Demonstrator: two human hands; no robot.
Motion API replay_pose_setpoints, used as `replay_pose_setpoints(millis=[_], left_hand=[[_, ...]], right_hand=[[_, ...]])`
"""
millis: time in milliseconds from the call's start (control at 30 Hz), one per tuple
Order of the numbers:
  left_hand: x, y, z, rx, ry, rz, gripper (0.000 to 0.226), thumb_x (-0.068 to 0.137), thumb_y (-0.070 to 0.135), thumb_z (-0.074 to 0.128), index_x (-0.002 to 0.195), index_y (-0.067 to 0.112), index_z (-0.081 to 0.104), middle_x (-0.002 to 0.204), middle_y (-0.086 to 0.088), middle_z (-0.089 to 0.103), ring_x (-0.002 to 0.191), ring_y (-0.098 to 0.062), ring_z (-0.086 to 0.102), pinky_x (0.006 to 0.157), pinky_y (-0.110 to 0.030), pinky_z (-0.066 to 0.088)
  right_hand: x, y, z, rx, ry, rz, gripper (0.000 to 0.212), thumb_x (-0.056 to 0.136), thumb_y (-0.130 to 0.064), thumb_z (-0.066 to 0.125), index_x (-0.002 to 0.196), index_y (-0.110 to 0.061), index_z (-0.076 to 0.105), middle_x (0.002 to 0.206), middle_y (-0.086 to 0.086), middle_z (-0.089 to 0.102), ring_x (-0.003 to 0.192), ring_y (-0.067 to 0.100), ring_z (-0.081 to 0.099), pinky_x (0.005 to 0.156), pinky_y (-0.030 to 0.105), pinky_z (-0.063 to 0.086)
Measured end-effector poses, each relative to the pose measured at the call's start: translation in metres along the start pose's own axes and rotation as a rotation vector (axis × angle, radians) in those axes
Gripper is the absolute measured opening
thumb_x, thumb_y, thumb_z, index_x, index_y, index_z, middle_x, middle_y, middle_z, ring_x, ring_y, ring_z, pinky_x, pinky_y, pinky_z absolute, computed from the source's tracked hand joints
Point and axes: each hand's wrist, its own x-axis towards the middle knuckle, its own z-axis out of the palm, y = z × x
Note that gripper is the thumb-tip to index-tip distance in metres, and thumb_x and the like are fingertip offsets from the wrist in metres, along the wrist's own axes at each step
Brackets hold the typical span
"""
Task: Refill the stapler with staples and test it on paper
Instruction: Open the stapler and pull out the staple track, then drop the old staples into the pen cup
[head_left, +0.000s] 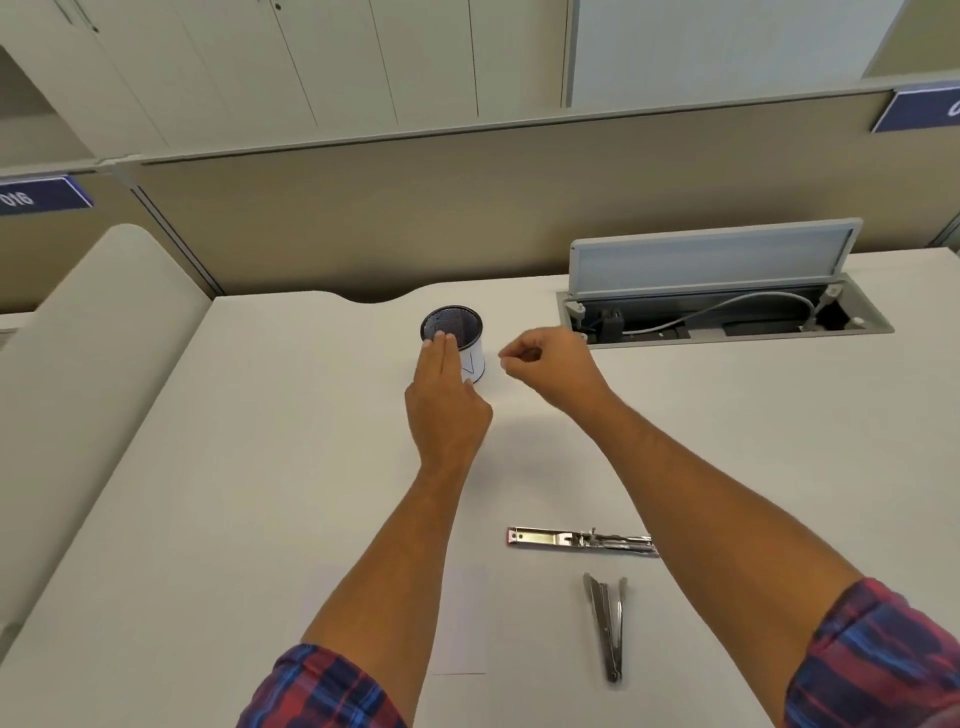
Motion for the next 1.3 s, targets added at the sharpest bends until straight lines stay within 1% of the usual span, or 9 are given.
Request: replay_pose_setpoints(millis=[100, 167, 267, 400, 667, 1000, 1100, 1200, 1300], left_hand=[[0.013, -0.011, -0.004, 0.093, -0.045, 0.063, 0.073, 0.085, 0.004, 0.065, 0.152, 0.005, 0.036, 0.159, -0.009, 0.038, 0.150, -0.027, 0.031, 0.103, -0.038, 0.045], [0.017, -0.013, -0.005, 0.162, -0.098, 0.075, 0.075, 0.085, 0.006, 0.063, 0.154, 0.005, 0.033, 0.161, -0.009, 0.035, 0.151, -0.026, 0.028, 0.100, -0.038, 0.044], [0.020, -0.016, -0.003, 0.226, -0.156, 0.061, 0.074, 0.088, 0.012, 0.061, 0.156, 0.008, 0.030, 0.164, -0.005, 0.030, 0.153, -0.022, 0.024, 0.103, -0.035, 0.040], [0.021, -0.020, 0.000, 0.247, -0.192, 0.039, 0.074, 0.091, 0.017, 0.059, 0.157, 0.012, 0.027, 0.164, -0.002, 0.028, 0.153, -0.018, 0.021, 0.110, -0.036, 0.035], [0.022, -0.020, 0.001, 0.191, -0.187, 0.021, 0.074, 0.089, 0.017, 0.064, 0.156, 0.012, 0.031, 0.162, -0.003, 0.033, 0.151, -0.020, 0.027, 0.110, -0.035, 0.035], [0.021, -0.018, 0.002, 0.164, -0.145, 0.015, 0.074, 0.091, 0.021, 0.065, 0.156, 0.011, 0.031, 0.161, -0.004, 0.034, 0.151, -0.021, 0.029, 0.111, -0.034, 0.033], [0.019, -0.014, 0.001, 0.145, -0.110, 0.051, 0.070, 0.089, 0.018, 0.067, 0.152, 0.009, 0.039, 0.157, -0.007, 0.043, 0.147, -0.024, 0.037, 0.109, -0.037, 0.038], [0.015, -0.008, 0.002, 0.095, -0.022, 0.136, 0.063, 0.084, 0.014, 0.071, 0.144, 0.007, 0.052, 0.145, -0.010, 0.056, 0.139, -0.029, 0.049, 0.099, -0.043, 0.049], [0.007, 0.000, 0.004, 0.033, 0.100, 0.177, 0.052, 0.084, 0.016, 0.071, 0.135, 0.007, 0.061, 0.134, -0.011, 0.066, 0.129, -0.030, 0.059, 0.091, -0.043, 0.051]], right_hand=[[0.025, -0.017, 0.006, -0.055, 0.023, -0.023, 0.017, 0.090, -0.015, 0.070, 0.102, -0.014, 0.081, 0.099, 0.003, 0.078, 0.073, 0.005, 0.064, 0.063, 0.004, 0.042], [0.038, -0.026, 0.011, -0.097, 0.031, -0.037, 0.018, 0.091, -0.013, 0.068, 0.104, -0.012, 0.081, 0.105, 0.002, 0.077, 0.075, 0.006, 0.061, 0.059, 0.000, 0.035], [0.050, -0.033, 0.022, -0.108, 0.029, -0.048, 0.019, 0.090, -0.009, 0.068, 0.104, -0.010, 0.081, 0.110, 0.006, 0.076, 0.084, 0.010, 0.065, 0.075, 0.013, 0.046], [0.060, -0.037, 0.042, -0.134, 0.019, -0.039, 0.018, 0.092, -0.009, 0.068, 0.107, -0.009, 0.079, 0.116, 0.007, 0.074, 0.101, 0.019, 0.069, 0.090, 0.023, 0.051], [0.067, -0.036, 0.063, -0.205, 0.004, -0.029, 0.021, 0.097, -0.012, 0.065, 0.114, -0.010, 0.077, 0.120, 0.008, 0.074, 0.109, 0.023, 0.067, 0.102, 0.031, 0.048], [0.066, -0.029, 0.064, -0.135, 0.037, -0.044, 0.030, 0.099, -0.016, 0.064, 0.128, -0.012, 0.070, 0.128, 0.008, 0.070, 0.117, 0.025, 0.066, 0.110, 0.036, 0.045], [0.063, -0.026, 0.059, -0.105, 0.054, -0.063, 0.029, 0.098, -0.017, 0.065, 0.126, -0.011, 0.071, 0.127, 0.008, 0.071, 0.116, 0.025, 0.067, 0.111, 0.037, 0.046], [0.054, -0.021, 0.052, -0.077, 0.083, -0.097, 0.027, 0.098, -0.019, 0.066, 0.122, -0.010, 0.073, 0.122, 0.009, 0.073, 0.112, 0.024, 0.069, 0.109, 0.036, 0.049], [0.039, -0.014, 0.044, -0.055, 0.120, -0.149, 0.022, 0.096, -0.018, 0.068, 0.115, -0.011, 0.077, 0.113, 0.007, 0.076, 0.104, 0.020, 0.071, 0.100, 0.026, 0.051]])
